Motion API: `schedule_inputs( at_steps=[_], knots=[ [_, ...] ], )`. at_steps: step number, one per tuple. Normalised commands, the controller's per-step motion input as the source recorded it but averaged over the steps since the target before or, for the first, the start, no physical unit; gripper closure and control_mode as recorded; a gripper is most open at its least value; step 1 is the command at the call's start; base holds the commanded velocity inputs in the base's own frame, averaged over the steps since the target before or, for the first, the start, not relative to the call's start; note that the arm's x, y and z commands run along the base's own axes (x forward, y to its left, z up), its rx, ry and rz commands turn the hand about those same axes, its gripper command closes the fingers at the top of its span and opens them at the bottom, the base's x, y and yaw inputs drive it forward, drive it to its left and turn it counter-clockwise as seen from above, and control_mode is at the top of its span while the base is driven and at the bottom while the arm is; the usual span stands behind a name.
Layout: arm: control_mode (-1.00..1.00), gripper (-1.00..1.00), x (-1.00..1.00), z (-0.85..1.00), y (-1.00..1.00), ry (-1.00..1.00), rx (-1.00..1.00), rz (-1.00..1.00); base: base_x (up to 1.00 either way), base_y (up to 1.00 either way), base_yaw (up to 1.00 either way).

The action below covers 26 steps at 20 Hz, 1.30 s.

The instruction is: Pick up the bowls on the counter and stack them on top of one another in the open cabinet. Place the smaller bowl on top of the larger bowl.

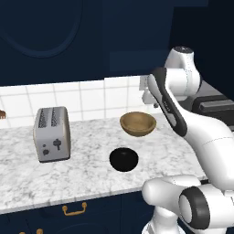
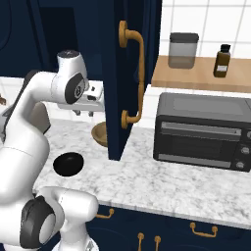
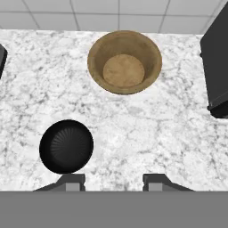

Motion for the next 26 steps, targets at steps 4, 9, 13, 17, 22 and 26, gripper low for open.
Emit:
schedule_inputs(
  at_steps=[4,9,13,17,22,26],
  knots=[
    [-1.0,-1.0,-0.12,-0.29,0.35,0.01,-0.07,0.03,0.0,0.0,0.0],
    [-1.0,-1.0,-0.18,-1.0,0.09,0.08,0.0,0.0,0.0,0.0,0.0],
    [-1.0,-1.0,0.14,-1.0,0.43,0.16,0.0,0.0,0.0,0.0,0.0],
    [-1.0,-1.0,0.44,-0.99,0.67,0.16,0.07,-0.03,0.0,0.0,0.0],
    [-1.0,-1.0,0.45,-0.96,0.38,0.12,0.03,-0.02,0.0,0.0,0.0],
    [-1.0,-1.0,0.18,-0.43,0.06,0.01,-0.02,0.0,0.0,0.0,0.0]
  ],
)
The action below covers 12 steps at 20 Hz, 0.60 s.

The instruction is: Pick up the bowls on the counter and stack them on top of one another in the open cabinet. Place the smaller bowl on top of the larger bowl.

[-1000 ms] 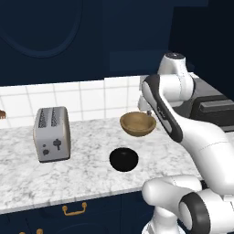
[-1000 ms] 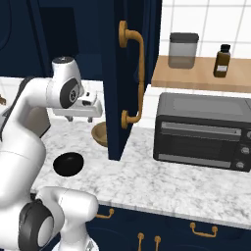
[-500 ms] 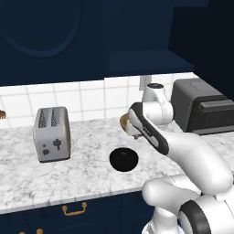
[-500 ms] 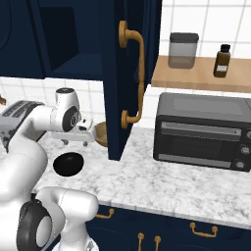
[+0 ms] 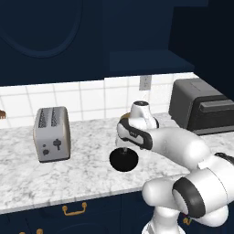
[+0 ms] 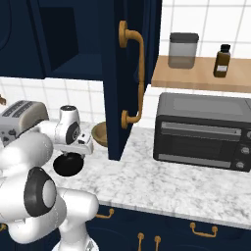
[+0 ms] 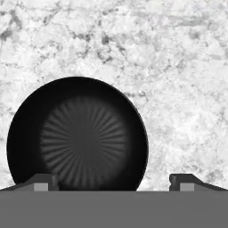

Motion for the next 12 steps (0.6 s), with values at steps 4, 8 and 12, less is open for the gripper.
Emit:
schedule_inputs(
  at_steps=[4,8,12],
  knots=[
    [-1.0,-1.0,0.0,-0.74,-0.16,0.03,-0.01,0.0,0.0,0.0,0.0],
    [-1.0,-1.0,0.02,-0.42,-0.03,0.01,0.0,0.0,0.0,0.0,0.0],
    [-1.0,-1.0,0.02,-0.39,0.0,0.0,0.0,0.0,0.0,0.0,0.0]
  ],
)
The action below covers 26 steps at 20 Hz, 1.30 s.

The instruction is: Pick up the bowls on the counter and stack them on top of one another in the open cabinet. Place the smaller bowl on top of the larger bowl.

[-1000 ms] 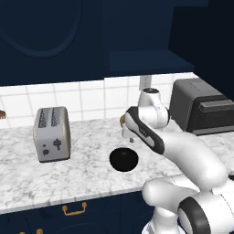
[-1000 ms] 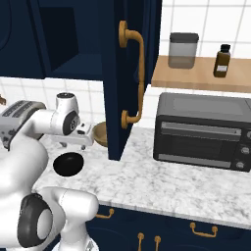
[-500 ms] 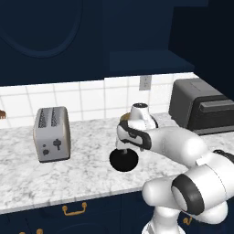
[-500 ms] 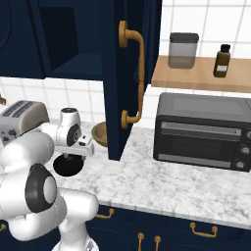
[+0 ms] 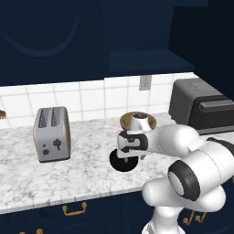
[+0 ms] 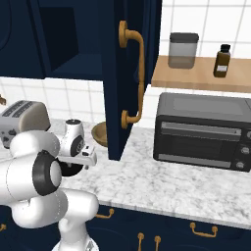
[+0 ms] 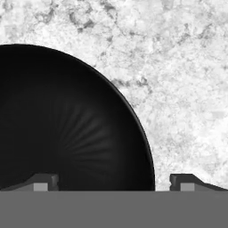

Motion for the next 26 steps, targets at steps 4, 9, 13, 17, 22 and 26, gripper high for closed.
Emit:
schedule_inputs(
  at_steps=[4,9,13,17,22,26],
  knots=[
    [-1.0,-1.0,0.06,-0.31,0.0,0.0,0.05,0.0,0.0,0.0,0.0],
    [-1.0,1.0,0.21,-0.28,0.0,-0.02,0.1,0.0,0.0,0.0,0.0],
    [-1.0,1.0,0.08,-0.06,0.0,0.0,0.02,0.0,0.0,0.0,0.0],
    [-1.0,1.0,0.0,0.0,0.0,0.0,0.0,0.0,0.0,0.0,0.0],
    [-1.0,1.0,-0.09,0.16,0.0,-0.12,0.0,-0.05,0.0,0.0,0.0],
    [-1.0,1.0,-0.3,0.87,0.0,-0.28,0.05,-0.28,0.0,0.0,0.0]
  ],
)
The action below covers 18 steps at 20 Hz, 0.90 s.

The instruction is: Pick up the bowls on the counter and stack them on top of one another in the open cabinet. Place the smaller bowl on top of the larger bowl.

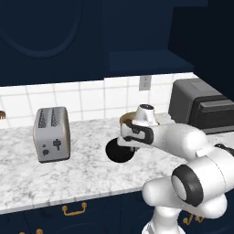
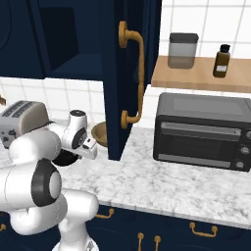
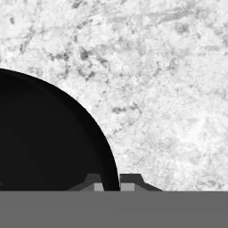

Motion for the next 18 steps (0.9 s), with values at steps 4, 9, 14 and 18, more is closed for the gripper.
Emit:
schedule_inputs(
  at_steps=[4,9,14,18],
  knots=[
    [-1.0,1.0,-0.01,0.94,-0.11,-0.1,0.21,-0.49,0.0,0.0,0.0],
    [-1.0,1.0,0.18,0.91,-0.23,-0.08,0.22,-0.54,0.0,0.0,0.0],
    [-1.0,1.0,0.49,0.4,-0.57,0.01,0.11,-0.56,0.0,0.0,0.0],
    [-1.0,1.0,0.55,0.06,-0.96,0.05,0.1,-0.55,0.0,0.0,0.0]
  ],
)
